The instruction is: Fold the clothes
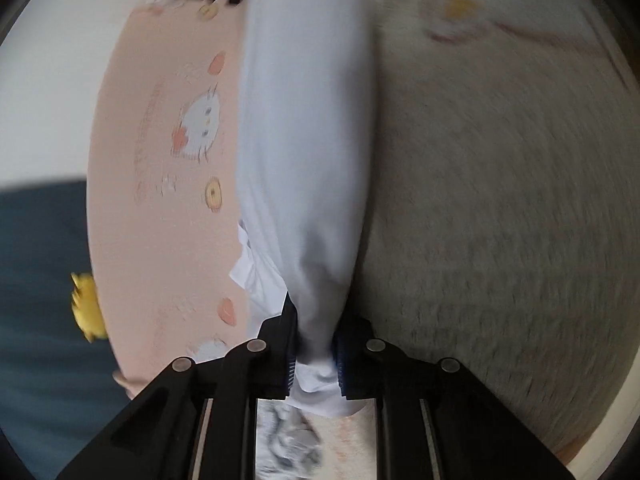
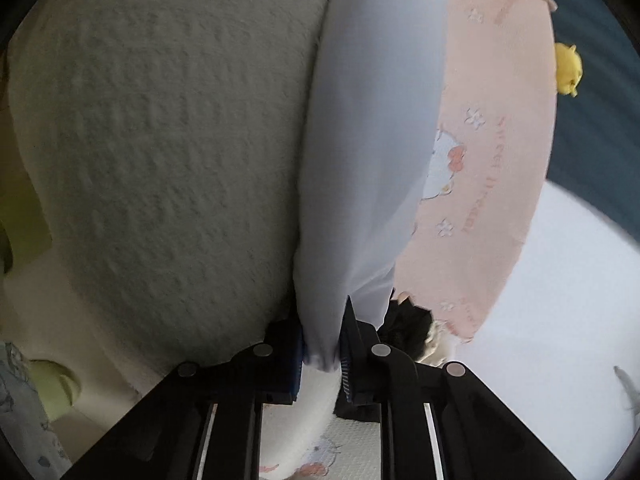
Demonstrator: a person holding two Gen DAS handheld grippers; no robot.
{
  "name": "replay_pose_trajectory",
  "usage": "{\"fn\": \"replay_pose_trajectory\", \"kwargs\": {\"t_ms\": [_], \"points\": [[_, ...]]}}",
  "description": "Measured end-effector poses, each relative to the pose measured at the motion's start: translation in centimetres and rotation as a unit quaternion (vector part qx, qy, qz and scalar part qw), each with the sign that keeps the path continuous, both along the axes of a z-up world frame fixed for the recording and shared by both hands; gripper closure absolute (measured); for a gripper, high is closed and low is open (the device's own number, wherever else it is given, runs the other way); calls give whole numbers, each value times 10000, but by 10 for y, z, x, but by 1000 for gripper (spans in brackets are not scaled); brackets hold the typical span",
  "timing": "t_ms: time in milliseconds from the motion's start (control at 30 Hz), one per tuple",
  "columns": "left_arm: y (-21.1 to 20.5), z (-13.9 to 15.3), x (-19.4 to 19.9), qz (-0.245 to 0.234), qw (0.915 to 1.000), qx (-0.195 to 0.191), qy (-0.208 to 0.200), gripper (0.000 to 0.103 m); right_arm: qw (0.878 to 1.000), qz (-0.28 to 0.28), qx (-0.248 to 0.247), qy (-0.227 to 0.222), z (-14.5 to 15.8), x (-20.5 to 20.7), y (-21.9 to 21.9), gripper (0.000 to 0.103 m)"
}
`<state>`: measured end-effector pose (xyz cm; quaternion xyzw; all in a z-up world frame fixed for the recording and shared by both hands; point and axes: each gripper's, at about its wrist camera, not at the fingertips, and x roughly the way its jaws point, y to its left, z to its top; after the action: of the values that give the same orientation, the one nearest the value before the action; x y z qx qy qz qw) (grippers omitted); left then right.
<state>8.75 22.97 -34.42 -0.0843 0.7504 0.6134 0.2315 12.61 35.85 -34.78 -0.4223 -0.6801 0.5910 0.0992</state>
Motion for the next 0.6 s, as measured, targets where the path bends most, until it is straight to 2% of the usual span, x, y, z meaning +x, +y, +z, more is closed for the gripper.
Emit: {"fn": "replay_pose_trajectory", "kwargs": {"t_ms": [33,167,233,300,367,433,500,533,567,600], "points": [[-3,-2,2,-85,9999,-116,77,91,10000,29,38,-76,2,-1,1,90],[-3,1,2,11,10000,-23,-55,91,9995,-35,-144,-273,14,-7,5,90],[-2,-2,5,1,10000,-37,83,91,9993,-76,-174,-311,17,-10,5,90],[-6,-6,8,-109,9994,-8,341,90,9994,-78,-167,-293,21,-12,4,88],[-11,-17,13,-382,9937,-60,1048,86,9997,-16,-137,-179,26,-14,1,86],[-15,-27,19,-666,9843,-188,1626,85,9999,45,-107,-66,32,-16,-2,75],[-17,-31,25,-831,9787,-236,1865,83,9999,107,-77,48,38,-18,-5,47],[-18,-33,28,-885,9765,-246,1949,79,9998,137,-62,104,40,-19,-7,41],[-16,-29,28,-764,9801,-175,1823,76,9996,240,-57,119,45,-18,-11,34],[-13,-23,26,-589,9850,-67,1618,74,9994,326,-87,97,48,-18,-15,34]]}}
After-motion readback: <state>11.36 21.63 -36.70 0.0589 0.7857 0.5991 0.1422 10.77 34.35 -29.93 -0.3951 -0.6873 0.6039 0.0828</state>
